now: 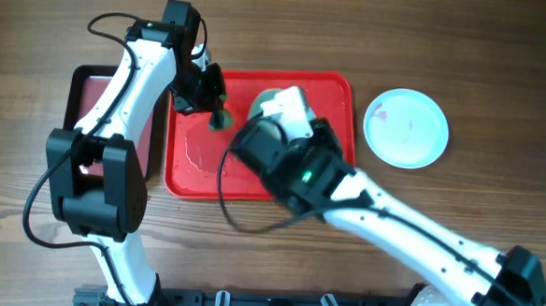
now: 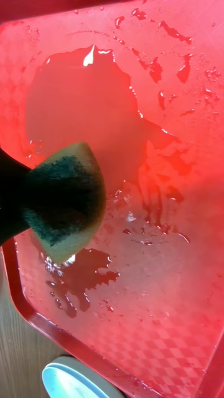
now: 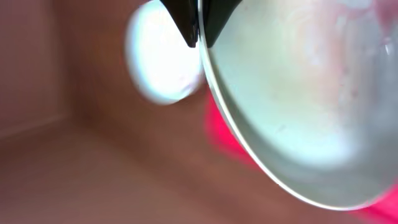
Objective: Clean dirty plates on tray and stack at the side
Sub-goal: 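Lift the plate with the right gripper and place it right of the tray, then lower the sponge into the dark tray with the left gripper and release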
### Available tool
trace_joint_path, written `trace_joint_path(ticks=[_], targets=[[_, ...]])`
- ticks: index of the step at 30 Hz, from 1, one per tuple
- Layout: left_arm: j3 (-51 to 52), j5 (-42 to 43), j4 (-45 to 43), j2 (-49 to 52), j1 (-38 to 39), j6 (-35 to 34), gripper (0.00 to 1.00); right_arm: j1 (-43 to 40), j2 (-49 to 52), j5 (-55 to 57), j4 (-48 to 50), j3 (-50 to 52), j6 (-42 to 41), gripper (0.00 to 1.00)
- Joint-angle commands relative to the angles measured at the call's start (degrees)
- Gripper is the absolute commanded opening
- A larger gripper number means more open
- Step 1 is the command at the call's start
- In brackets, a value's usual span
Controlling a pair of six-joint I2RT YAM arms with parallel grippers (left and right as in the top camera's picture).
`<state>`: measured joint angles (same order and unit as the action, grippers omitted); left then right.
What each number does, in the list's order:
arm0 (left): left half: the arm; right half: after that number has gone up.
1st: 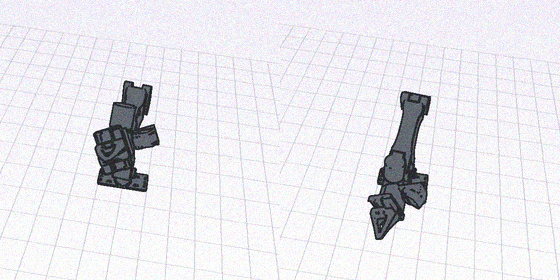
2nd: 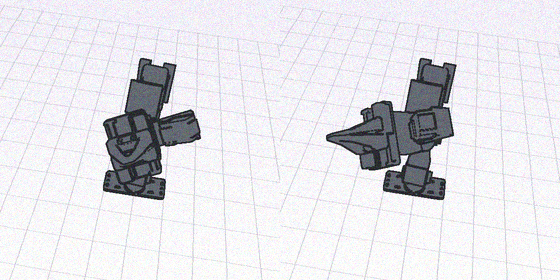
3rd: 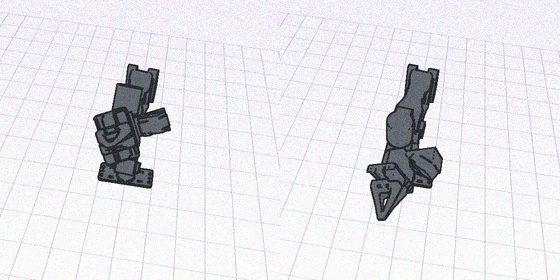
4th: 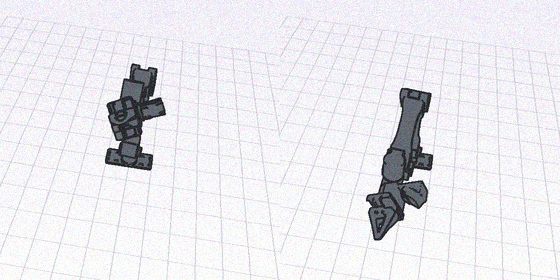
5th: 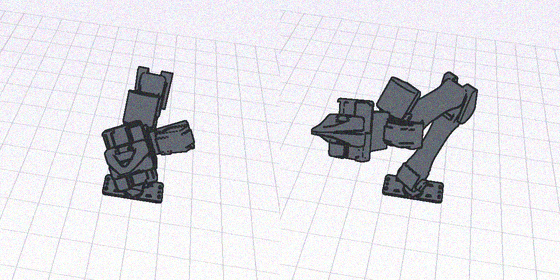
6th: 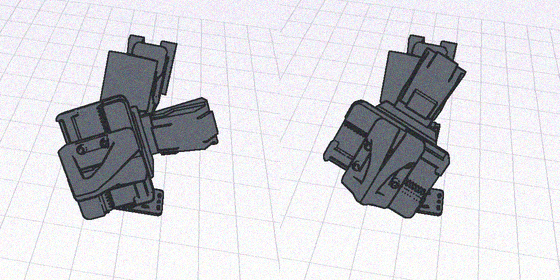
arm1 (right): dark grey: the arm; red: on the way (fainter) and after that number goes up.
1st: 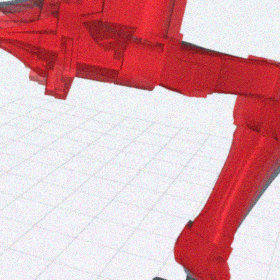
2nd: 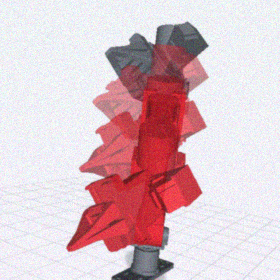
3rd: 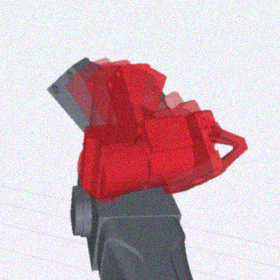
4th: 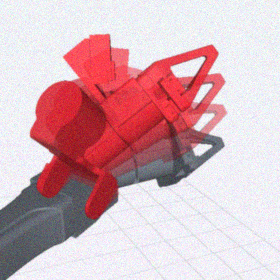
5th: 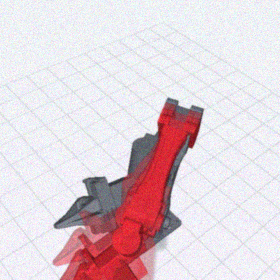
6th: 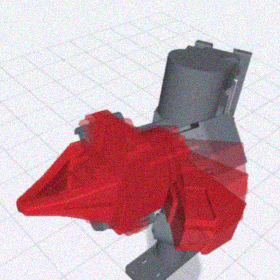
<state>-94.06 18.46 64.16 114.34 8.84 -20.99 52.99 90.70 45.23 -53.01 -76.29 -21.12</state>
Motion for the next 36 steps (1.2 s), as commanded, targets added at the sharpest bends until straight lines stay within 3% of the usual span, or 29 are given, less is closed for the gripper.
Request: trace_joint_path(ticks=[1,5,8,11,19,20,21,22,26,28,32,36], targets=[[0.22,-0.09,-0.57,-0.09,0.07,1.07,0.04,-12.33,-0.98,-23.47,0.42,-0.31,-6.49,0.04],[0.22,-0.11,-0.81,-0.09,0.07,1.05,0.04,-42.84,-0.9,-45.57,2.62,-0.02,-5.97,0.04],[0.22,-0.11,-0.79,-0.09,0.07,1.07,0.04,-57.86,0.15,-48.74,2.64,0.96,-5.81,0.04],[0.22,-0.09,-0.81,-0.09,0.07,1.05,0.04,-66.2,2.69,-48.94,4.04,3.65,-3.96,0.04],[0.22,-0.11,-1.01,-0.09,0.07,1.09,0.04,-67.65,10.75,-47.65,10.1,10.43,-4.46,0.06],[0.22,-0.09,-1.01,-0.09,0.02,1.09,0.04,-67.65,11.1,-47.67,9.92,10.43,-4.37,0.17],[0.2,-0.09,-0.98,-0.24,-0.24,1.11,0.04,-67.63,11.1,-47.71,9.68,10.43,-4.33,0.42],[0.2,-0.07,-0.94,-0.52,-0.61,1.09,0.04,-67.63,10.86,-47.91,9.27,10.29,-4.35,0.5],[-1.18,-0.87,2.14,-5.7,-4.94,1.33,0.04,-67.63,7.48,-53.09,5.16,5.29,-2.54,0.51],[-1.2,-6.62,4.66,-9.16,-7.72,1.33,0.04,-67.12,3.28,-59.14,4.17,1.51,-0.37,0.51],[1.05,-24.92,7.45,-10.08,-11.78,1.29,0.04,-63.1,-2.19,-61.35,5.42,-0.17,2.03,0.65],[14.36,-30.29,-6.62,-10.08,-16.13,1.07,0.04,-56.74,-1.99,-61.13,5.44,-0.15,3.63,0.67]])
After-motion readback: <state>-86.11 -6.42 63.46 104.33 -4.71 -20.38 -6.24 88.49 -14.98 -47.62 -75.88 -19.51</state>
